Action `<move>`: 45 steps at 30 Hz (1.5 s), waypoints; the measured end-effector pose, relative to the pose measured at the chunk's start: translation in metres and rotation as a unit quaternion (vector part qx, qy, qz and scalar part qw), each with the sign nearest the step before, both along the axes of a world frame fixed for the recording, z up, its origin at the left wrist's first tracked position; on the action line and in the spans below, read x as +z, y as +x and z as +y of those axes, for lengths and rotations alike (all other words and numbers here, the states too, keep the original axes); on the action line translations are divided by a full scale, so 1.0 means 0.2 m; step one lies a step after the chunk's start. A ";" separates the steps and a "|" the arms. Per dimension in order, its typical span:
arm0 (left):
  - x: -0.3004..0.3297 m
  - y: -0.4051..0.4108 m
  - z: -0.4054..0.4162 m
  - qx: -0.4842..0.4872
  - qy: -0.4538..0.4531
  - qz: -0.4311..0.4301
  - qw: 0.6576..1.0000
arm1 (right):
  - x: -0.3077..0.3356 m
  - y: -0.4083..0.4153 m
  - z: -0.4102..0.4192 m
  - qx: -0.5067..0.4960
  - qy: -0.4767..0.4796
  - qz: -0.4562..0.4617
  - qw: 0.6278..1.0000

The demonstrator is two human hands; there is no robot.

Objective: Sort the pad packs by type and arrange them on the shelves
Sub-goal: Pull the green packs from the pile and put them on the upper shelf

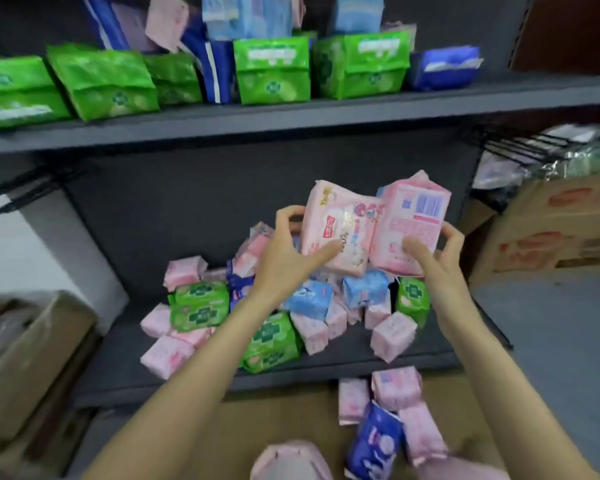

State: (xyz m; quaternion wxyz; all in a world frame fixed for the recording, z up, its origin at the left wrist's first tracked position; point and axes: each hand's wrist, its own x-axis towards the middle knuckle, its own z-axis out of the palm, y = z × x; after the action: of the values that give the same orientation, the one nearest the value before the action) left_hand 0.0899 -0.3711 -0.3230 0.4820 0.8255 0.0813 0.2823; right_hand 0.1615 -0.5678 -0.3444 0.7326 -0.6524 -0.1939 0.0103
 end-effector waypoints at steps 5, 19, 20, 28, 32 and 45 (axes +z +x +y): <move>-0.54 -0.04 -0.07 -0.048 0.023 0.194 0.980 | -0.57 -0.08 -0.17 -0.004 -0.174 0.136 0.975; -1.72 0.10 -0.21 -0.024 0.062 0.436 0.898 | -1.61 -0.16 -0.38 -0.124 -0.330 0.352 0.867; -1.76 0.12 -0.19 -0.014 0.080 0.439 0.895 | -1.63 -0.14 -0.36 -0.128 -0.345 0.358 0.858; -2.03 0.22 -0.22 -0.040 0.110 0.491 0.863 | -1.87 -0.11 -0.30 -0.027 -0.523 0.315 0.792; -2.11 0.27 -0.24 -0.091 0.096 0.503 0.854 | -1.83 -0.08 -0.32 -0.016 -0.632 0.222 0.742; -1.97 0.32 -0.17 -0.107 0.240 0.497 0.827 | -1.65 0.08 -0.30 0.100 -0.693 0.072 0.711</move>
State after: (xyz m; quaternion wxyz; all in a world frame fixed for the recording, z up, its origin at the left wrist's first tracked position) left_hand 0.1549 -0.4049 -0.7166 0.1906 0.9474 0.1501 -0.2087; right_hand 0.1781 -0.6285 -0.6749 0.0816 -0.9508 -0.1436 0.2621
